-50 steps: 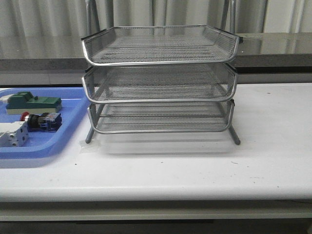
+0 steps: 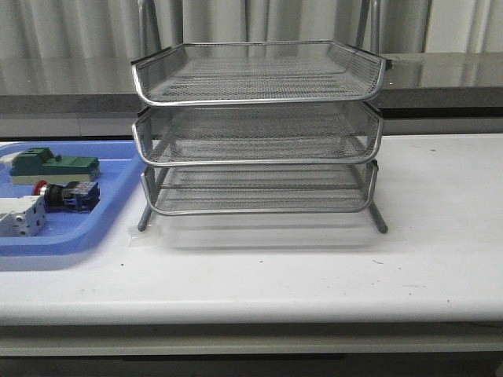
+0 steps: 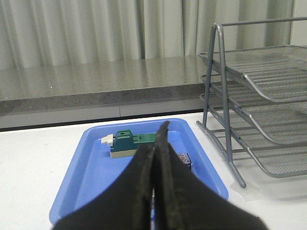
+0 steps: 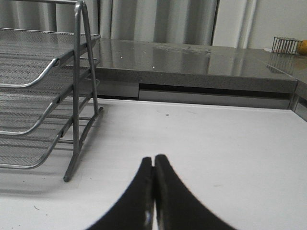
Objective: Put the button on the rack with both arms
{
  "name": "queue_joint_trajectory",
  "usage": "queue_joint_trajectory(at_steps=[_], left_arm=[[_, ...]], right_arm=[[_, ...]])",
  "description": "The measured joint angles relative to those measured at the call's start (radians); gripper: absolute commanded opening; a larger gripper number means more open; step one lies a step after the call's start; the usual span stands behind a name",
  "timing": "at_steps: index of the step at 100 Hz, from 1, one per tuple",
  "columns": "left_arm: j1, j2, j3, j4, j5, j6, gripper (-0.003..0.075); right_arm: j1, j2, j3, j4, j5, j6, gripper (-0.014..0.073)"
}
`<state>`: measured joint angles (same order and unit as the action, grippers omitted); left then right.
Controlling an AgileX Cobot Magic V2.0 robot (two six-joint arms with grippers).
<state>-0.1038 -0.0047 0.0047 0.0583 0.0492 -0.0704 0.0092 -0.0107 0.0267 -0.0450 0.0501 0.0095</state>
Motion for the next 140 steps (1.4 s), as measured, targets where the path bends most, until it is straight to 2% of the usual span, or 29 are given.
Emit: queue_joint_trajectory(at_steps=[49, 62, 79, 95, 140], left_arm=[[0.0, 0.0, 0.0, 0.0, 0.0, 0.0, -0.002], [0.0, 0.0, 0.0, 0.0, 0.0, 0.0, -0.002], [0.0, 0.0, 0.0, 0.0, 0.0, 0.0, -0.002], [0.0, 0.0, 0.0, 0.0, 0.0, 0.0, -0.002], [0.0, 0.0, 0.0, 0.0, 0.0, 0.0, -0.002]], right_arm=[[0.0, 0.0, 0.0, 0.0, -0.034, 0.0, -0.0057], [0.0, 0.0, 0.0, 0.045, -0.05, 0.0, -0.0057], [0.0, 0.0, -0.057, 0.114, 0.044, 0.0, -0.0057], [0.0, 0.052, -0.18, 0.134, 0.143, 0.0, -0.0057], [0.0, 0.451, -0.634, 0.18, 0.598, 0.0, -0.0057]])
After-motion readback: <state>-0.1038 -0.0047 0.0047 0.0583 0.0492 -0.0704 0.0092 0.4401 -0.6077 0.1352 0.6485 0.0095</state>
